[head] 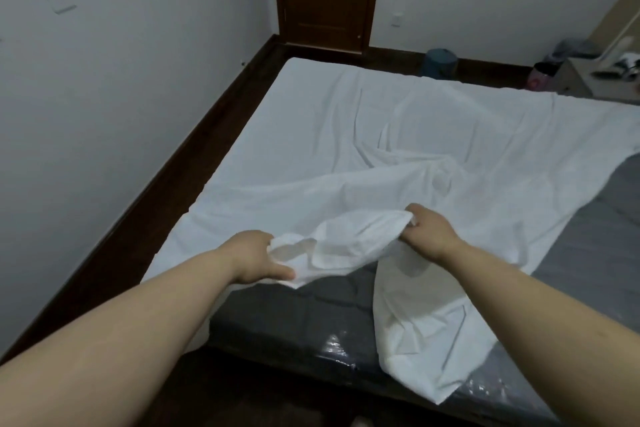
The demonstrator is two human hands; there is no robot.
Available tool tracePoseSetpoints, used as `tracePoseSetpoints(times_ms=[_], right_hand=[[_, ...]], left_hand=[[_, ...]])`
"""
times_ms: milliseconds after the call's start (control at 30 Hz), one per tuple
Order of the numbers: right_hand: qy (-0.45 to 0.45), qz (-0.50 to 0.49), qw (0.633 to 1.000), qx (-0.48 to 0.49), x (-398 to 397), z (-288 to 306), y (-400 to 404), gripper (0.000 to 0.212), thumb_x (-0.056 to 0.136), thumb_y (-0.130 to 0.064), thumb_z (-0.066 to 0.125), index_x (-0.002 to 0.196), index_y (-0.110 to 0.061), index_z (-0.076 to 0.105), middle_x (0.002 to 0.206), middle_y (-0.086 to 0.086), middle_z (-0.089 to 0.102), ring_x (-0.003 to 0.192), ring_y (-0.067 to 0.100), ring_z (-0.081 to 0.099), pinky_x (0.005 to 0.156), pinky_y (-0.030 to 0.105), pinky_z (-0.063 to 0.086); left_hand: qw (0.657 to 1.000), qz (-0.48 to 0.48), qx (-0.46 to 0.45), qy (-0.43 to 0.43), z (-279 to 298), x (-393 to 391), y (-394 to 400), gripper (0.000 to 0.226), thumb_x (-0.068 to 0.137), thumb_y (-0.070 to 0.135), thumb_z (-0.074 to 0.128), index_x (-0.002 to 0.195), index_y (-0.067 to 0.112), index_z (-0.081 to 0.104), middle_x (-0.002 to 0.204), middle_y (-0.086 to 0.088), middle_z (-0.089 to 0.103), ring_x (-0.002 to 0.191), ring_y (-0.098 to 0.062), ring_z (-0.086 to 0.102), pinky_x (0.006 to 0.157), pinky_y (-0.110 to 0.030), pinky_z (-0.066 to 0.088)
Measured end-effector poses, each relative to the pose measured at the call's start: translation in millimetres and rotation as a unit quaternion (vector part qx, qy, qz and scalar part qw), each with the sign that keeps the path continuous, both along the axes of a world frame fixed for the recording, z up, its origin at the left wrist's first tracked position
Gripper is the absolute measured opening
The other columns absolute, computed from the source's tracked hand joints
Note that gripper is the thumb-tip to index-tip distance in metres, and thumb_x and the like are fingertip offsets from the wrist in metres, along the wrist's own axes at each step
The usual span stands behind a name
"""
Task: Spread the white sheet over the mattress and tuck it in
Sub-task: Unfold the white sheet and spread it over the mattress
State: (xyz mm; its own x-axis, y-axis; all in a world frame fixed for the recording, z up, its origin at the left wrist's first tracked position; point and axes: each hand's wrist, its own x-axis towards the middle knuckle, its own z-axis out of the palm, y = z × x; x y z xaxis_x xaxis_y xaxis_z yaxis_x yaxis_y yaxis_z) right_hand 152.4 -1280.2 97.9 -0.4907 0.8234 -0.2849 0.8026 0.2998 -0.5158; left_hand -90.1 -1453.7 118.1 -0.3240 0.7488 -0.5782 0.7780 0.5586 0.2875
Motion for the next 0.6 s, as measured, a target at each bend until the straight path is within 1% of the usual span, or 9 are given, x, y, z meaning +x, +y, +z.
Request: tracePoseSetpoints(times_ms=[67,100,167,200,233,300,400,500,600], right_hand=[[-0.091,0.092,0.992,-0.003,-5.8,-20.5,-16.1,0.031,0.082,-0.045,0.06,0.087,-0.017,0.046,0.09,0.004,0.055,0.085,0.025,0.053,0.068,0.031,0.038],[-0.121,0.106,0.987,0.015,-4.9,-30.3,-19.4,0.026,0.085,-0.037,0.061,0.088,-0.016,0.044,0.092,0.005,0.057,0.083,0.025,0.052,0.067,0.031,0.037],[-0.142,0.078,0.983,0.091,-2.7,-38.3,-19.3,0.01,0.088,-0.017,0.053,0.09,-0.014,0.043,0.1,0.01,0.059,0.079,0.026,0.049,0.065,0.03,0.035],[-0.139,0.047,0.98,0.137,-1.3,-39.8,-17.0,0.009,0.087,-0.01,0.05,0.094,-0.011,0.046,0.104,0.014,0.057,0.082,0.029,0.05,0.066,0.03,0.036],[-0.136,0.018,0.973,0.185,-6.1,-39.4,-17.0,0.016,0.085,-0.006,0.049,0.101,-0.009,0.048,0.108,0.016,0.054,0.089,0.032,0.051,0.07,0.033,0.039],[-0.112,-0.062,0.964,0.234,-13.0,-30.7,-16.4,0.028,0.083,-0.003,0.051,0.111,-0.007,0.051,0.115,0.019,0.048,0.104,0.038,0.046,0.082,0.04,0.041],[-0.005,-0.188,0.965,0.184,-27.9,-6.9,-20.0,0.026,0.085,-0.002,0.047,0.108,-0.006,0.058,0.113,0.02,0.053,0.102,0.039,0.051,0.08,0.038,0.042],[0.084,-0.16,0.978,0.101,-40.8,10.8,-28.2,0.029,0.086,-0.002,0.044,0.108,-0.009,0.062,0.109,0.015,0.062,0.1,0.035,0.057,0.076,0.03,0.04],[0.115,-0.09,0.988,0.048,-53.5,27.3,-46.6,0.027,0.086,-0.001,0.044,0.102,-0.006,0.065,0.104,0.014,0.065,0.097,0.031,0.058,0.075,0.03,0.04]], left_hand=[[0.997,-0.003,-0.033,0.064,-8.1,-16.4,-12.8,0.029,0.085,0.043,0.063,0.093,0.016,0.063,0.095,-0.002,0.062,0.088,-0.018,0.057,0.077,-0.026,0.042],[0.996,0.005,-0.044,0.084,-9.1,-25.6,-21.5,0.024,0.09,0.041,0.057,0.081,0.018,0.059,0.09,-0.003,0.061,0.082,-0.017,0.055,0.075,-0.026,0.039],[0.993,0.03,-0.052,0.1,-8.3,-42.4,-38.4,0.035,0.096,0.045,0.045,0.073,0.019,0.052,0.082,-0.003,0.058,0.075,-0.017,0.052,0.073,-0.027,0.036],[0.993,0.036,-0.052,0.102,-8.4,-48.2,-45.1,0.039,0.098,0.046,0.04,0.077,0.017,0.054,0.082,-0.004,0.059,0.076,-0.018,0.052,0.072,-0.027,0.035],[0.992,0.04,-0.052,0.108,-8.8,-54.0,-54.6,0.04,0.099,0.045,0.037,0.085,0.014,0.057,0.088,-0.006,0.061,0.08,-0.02,0.053,0.073,-0.028,0.035],[0.988,0.041,-0.056,0.135,-12.1,-58.8,-65.0,0.034,0.101,0.034,0.036,0.104,0.011,0.06,0.106,-0.01,0.063,0.094,-0.024,0.057,0.077,-0.028,0.037],[0.979,0.051,-0.087,0.18,-18.4,-66.6,-83.6,0.027,0.099,0.016,0.038,0.114,0.009,0.059,0.117,-0.009,0.061,0.105,-0.024,0.058,0.081,-0.028,0.041],[0.976,0.114,-0.069,0.172,-20.1,-66.4,-86.8,0.031,0.096,0.023,0.043,0.123,0.01,0.053,0.123,-0.011,0.056,0.109,-0.026,0.056,0.082,-0.031,0.045],[0.989,0.125,0.02,0.081,-10.7,-38.5,-66.6,0.065,0.088,0.045,0.058,0.141,0.016,0.035,0.139,-0.012,0.041,0.123,-0.031,0.048,0.1,-0.037,0.043]])
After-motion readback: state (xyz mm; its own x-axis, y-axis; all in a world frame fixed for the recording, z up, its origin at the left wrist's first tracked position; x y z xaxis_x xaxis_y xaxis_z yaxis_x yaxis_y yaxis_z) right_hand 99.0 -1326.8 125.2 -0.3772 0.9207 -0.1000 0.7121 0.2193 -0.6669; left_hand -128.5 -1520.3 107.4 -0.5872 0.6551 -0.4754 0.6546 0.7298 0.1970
